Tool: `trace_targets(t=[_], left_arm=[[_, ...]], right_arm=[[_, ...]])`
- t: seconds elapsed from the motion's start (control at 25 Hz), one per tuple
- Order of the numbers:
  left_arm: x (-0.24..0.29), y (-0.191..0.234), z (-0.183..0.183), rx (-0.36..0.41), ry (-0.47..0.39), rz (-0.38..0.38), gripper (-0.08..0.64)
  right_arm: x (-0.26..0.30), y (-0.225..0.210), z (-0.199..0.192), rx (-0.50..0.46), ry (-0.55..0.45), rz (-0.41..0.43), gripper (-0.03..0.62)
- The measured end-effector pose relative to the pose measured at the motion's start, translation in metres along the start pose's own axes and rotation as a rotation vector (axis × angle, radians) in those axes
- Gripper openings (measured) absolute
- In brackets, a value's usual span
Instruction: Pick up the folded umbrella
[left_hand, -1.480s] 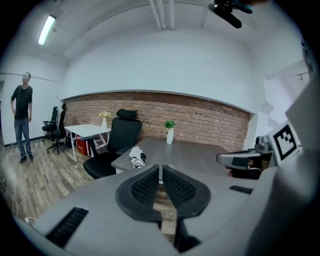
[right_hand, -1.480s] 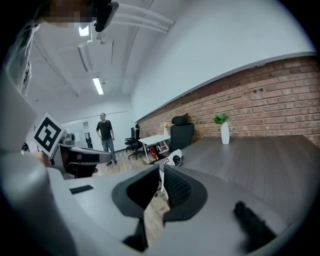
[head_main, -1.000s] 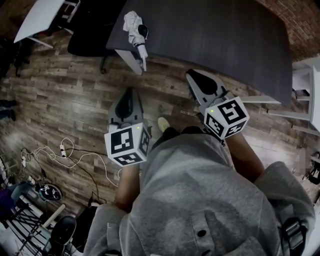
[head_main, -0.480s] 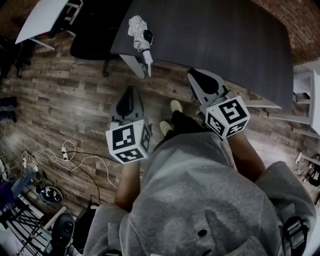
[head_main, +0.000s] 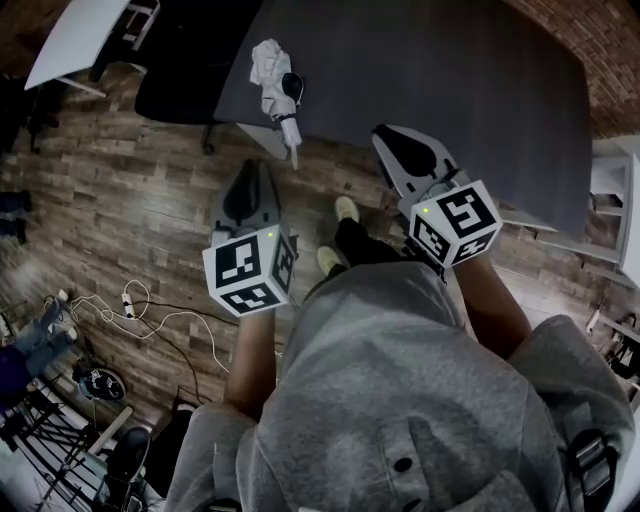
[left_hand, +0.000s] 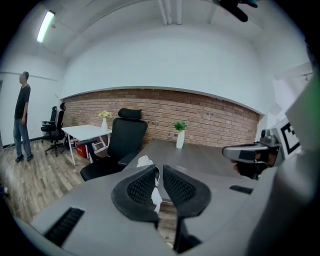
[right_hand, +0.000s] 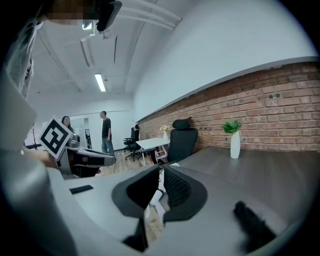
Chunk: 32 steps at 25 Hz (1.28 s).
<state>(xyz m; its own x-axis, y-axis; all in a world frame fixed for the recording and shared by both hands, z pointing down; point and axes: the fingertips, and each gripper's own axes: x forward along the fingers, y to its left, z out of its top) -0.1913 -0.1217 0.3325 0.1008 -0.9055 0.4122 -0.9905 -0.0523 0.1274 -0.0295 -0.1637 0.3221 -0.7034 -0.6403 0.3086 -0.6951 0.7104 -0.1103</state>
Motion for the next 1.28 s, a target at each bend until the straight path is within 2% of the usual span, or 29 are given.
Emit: trace_targets(t=[0.12, 0.32, 0.88, 1.28], left_arm=[[0.019, -0.001, -0.001, -0.034, 0.017, -0.009, 0.038], [0.047, 0.002, -0.001, -0.055, 0.047, -0.012, 0.104], [0.113, 0.011, -0.019, -0.069, 0.149, 0.008, 0.207], [0.153, 0.014, -0.035, -0.066, 0.216, 0.018, 0.24]], right_arm=[[0.012, -0.013, -0.003, 0.011, 0.011, 0.009, 0.041], [0.031, -0.03, -0.006, 0.039, 0.024, 0.022, 0.041], [0.072, -0.063, -0.023, 0.087, 0.084, 0.047, 0.041], [0.089, -0.085, -0.033, 0.115, 0.123, 0.055, 0.041]])
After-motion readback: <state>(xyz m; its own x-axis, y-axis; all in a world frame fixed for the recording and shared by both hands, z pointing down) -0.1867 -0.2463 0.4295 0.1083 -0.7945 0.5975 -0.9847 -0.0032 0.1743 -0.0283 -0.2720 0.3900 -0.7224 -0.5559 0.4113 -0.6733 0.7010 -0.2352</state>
